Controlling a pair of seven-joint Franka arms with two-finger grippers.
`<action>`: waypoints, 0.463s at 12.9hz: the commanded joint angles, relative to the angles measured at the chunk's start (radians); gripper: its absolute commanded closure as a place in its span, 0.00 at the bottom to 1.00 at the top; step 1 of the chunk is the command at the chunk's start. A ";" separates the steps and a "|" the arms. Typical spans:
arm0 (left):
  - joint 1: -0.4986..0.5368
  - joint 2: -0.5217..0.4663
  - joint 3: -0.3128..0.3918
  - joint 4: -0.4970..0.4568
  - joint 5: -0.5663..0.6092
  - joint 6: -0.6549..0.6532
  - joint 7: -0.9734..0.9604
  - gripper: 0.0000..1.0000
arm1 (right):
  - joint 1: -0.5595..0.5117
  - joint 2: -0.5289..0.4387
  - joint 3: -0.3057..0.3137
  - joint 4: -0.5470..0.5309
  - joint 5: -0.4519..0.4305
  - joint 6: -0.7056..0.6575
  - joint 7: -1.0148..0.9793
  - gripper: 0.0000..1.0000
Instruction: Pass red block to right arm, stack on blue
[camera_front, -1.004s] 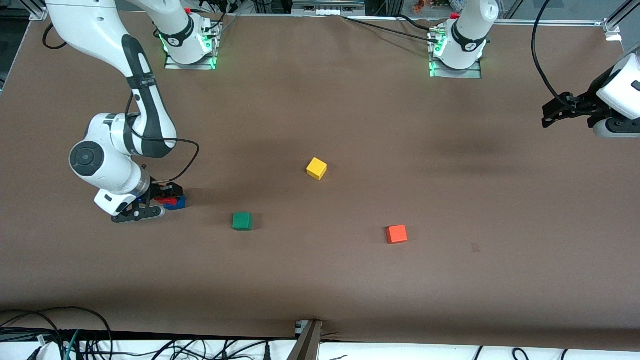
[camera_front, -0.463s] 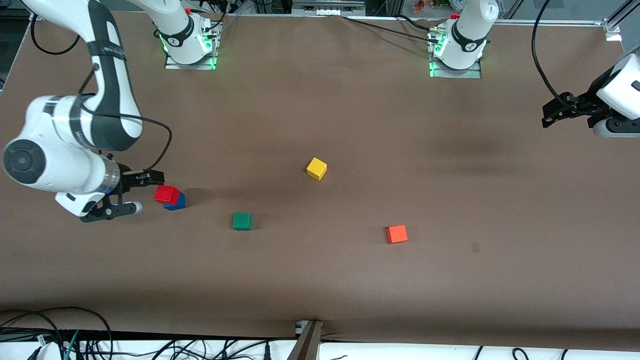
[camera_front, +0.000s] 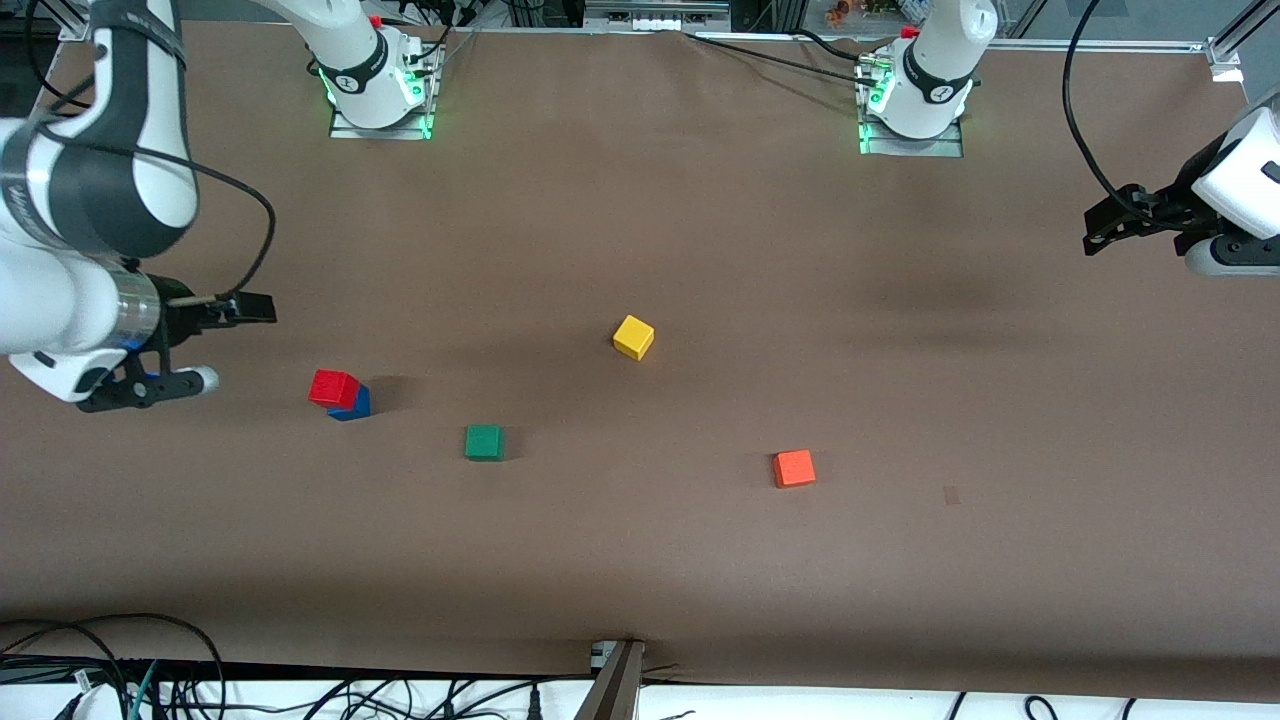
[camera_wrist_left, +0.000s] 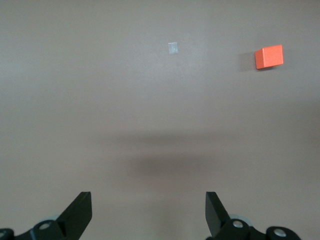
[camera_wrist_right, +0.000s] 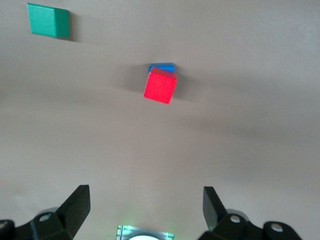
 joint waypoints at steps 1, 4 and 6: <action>-0.007 0.009 0.000 0.024 -0.013 -0.020 -0.011 0.00 | -0.017 -0.055 0.028 0.011 -0.070 -0.035 0.031 0.00; -0.014 0.006 -0.002 0.025 -0.016 -0.020 -0.010 0.00 | -0.158 -0.168 0.223 -0.057 -0.127 -0.065 0.150 0.00; -0.014 0.006 -0.009 0.036 -0.016 -0.020 -0.008 0.00 | -0.237 -0.259 0.314 -0.100 -0.130 -0.049 0.159 0.00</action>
